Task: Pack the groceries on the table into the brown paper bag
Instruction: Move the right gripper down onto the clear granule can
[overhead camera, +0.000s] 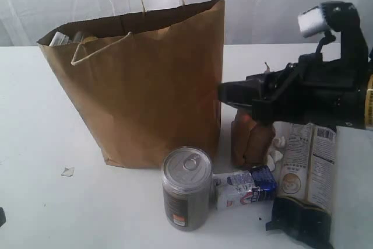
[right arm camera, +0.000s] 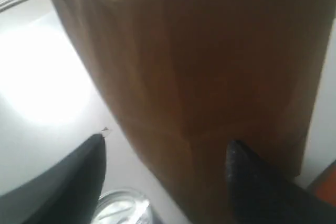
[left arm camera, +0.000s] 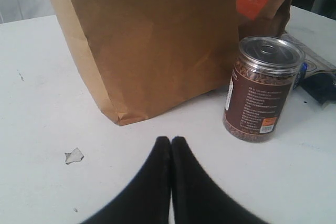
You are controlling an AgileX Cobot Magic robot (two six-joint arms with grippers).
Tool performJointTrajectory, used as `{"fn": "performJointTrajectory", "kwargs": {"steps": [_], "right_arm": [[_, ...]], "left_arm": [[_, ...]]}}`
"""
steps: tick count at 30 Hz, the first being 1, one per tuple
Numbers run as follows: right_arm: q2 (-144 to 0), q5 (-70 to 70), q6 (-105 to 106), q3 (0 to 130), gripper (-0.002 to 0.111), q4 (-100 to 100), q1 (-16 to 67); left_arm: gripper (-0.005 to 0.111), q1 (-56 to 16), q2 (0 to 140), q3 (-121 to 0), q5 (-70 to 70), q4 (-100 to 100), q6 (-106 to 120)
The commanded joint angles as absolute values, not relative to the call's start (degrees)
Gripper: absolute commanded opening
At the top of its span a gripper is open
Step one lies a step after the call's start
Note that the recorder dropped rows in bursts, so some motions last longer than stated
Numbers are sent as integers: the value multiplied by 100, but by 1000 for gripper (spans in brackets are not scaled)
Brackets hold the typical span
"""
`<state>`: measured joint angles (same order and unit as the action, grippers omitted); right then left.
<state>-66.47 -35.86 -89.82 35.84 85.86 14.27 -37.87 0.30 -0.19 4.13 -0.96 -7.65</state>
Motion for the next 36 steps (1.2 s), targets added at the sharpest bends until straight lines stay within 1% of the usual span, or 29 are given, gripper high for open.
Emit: {"fn": "performJointTrajectory", "kwargs": {"steps": [1, 3, 5, 10, 11, 14, 19, 22, 23, 25, 29, 32, 36], "right_arm": [[-6588, -2646, -7476, 3516, 61, 7165, 1428], [-6549, -2070, -6448, 3450, 61, 6259, 1428], [-6496, -1175, -5106, 3429, 61, 5176, 1485], [-6142, 1873, -1152, 3585, 59, 1955, 1925], [-6043, 2360, -589, 3627, 58, 1435, 2086], [-5732, 3211, 200, 3776, 56, 396, 2644], [-5480, 3485, 223, 4223, 60, -65, 3569], [-5594, 3472, -230, 4488, 67, 0, 3978], [-5790, 3484, -384, 4615, 71, -34, 4181], [-6259, 3581, -384, 4804, 75, -211, 4482], [-7222, 3546, -402, 5148, 76, -587, 4678], [-7593, 3391, -547, 5324, 76, -1037, 4678], [-7978, 3339, -646, 5324, 76, -1029, 4678]], "left_arm": [[0, -3789, 0, 0, 431, -154, -754], [0, -3789, 0, 0, 431, -154, -754], [0, -3789, 0, 0, 431, -154, -754], [0, -3789, 0, 0, 431, -154, -754], [0, -3789, 0, 0, 431, -154, -754], [0, -3789, 0, 0, 431, -154, -754], [0, -3789, 0, 0, 431, -154, -754], [0, -3789, 0, 0, 431, -154, -754], [0, -3789, 0, 0, 431, -154, -754], [0, -3789, 0, 0, 431, -154, -754], [0, -3789, 0, 0, 431, -154, -754], [0, -3789, 0, 0, 431, -154, -754], [0, -3789, 0, 0, 431, -154, -754]]}}
